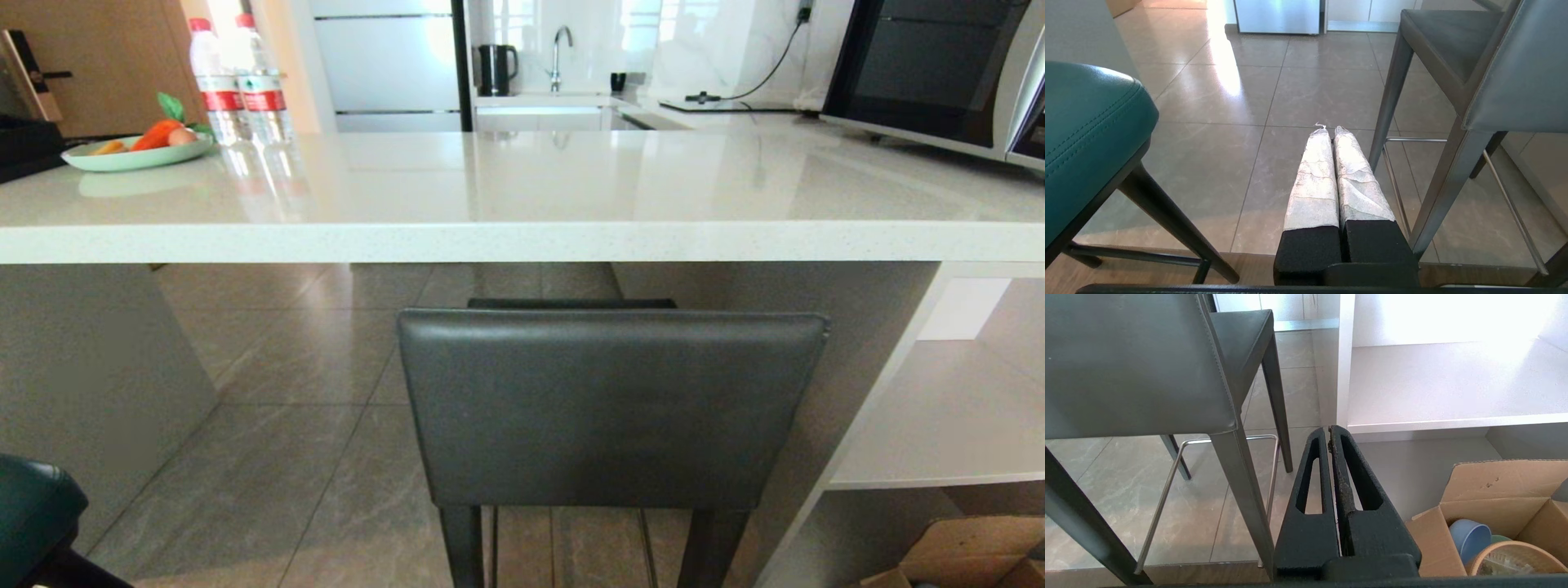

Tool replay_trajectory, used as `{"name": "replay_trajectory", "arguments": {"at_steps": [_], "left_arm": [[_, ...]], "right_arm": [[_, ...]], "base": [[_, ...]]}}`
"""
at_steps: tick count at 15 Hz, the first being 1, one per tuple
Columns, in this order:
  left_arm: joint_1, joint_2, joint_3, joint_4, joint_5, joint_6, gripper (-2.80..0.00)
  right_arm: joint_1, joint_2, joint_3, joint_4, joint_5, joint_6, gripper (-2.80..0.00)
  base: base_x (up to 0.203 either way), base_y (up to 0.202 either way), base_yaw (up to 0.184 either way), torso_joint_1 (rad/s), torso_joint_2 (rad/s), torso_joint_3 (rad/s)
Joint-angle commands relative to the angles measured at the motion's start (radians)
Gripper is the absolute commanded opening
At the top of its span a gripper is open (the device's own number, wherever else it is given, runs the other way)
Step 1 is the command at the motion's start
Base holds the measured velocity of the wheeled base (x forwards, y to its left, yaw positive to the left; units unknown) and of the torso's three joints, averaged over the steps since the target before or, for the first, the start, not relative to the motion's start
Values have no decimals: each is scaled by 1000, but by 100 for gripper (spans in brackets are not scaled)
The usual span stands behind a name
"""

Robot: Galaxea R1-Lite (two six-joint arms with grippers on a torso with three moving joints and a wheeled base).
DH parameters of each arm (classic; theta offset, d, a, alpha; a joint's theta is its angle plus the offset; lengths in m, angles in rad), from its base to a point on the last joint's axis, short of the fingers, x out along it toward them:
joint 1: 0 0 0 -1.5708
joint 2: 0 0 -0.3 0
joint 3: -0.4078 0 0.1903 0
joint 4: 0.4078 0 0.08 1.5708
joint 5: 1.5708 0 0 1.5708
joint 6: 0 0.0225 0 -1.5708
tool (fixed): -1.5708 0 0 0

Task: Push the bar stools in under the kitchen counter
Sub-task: Pull the gray chair out from under the dining table

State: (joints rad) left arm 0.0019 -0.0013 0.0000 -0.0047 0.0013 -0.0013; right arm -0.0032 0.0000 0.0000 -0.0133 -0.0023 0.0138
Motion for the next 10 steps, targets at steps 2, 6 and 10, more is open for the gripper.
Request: {"name": "replay_trajectory", "arguments": {"at_steps": [2,6,10], "left_arm": [[1,0,3,-1,0,0,-280],[0,0,3,0,0,0,-280],[1,0,3,-1,0,0,-280]], "right_arm": [[0,2,5,-1,-1,0,-280],[0,2,5,-1,-1,0,-280],[0,2,5,-1,-1,0,-280]], "base": [[0,0,0,0,0,0],[0,0,0,0,0,0],[0,0,0,0,0,0]]}}
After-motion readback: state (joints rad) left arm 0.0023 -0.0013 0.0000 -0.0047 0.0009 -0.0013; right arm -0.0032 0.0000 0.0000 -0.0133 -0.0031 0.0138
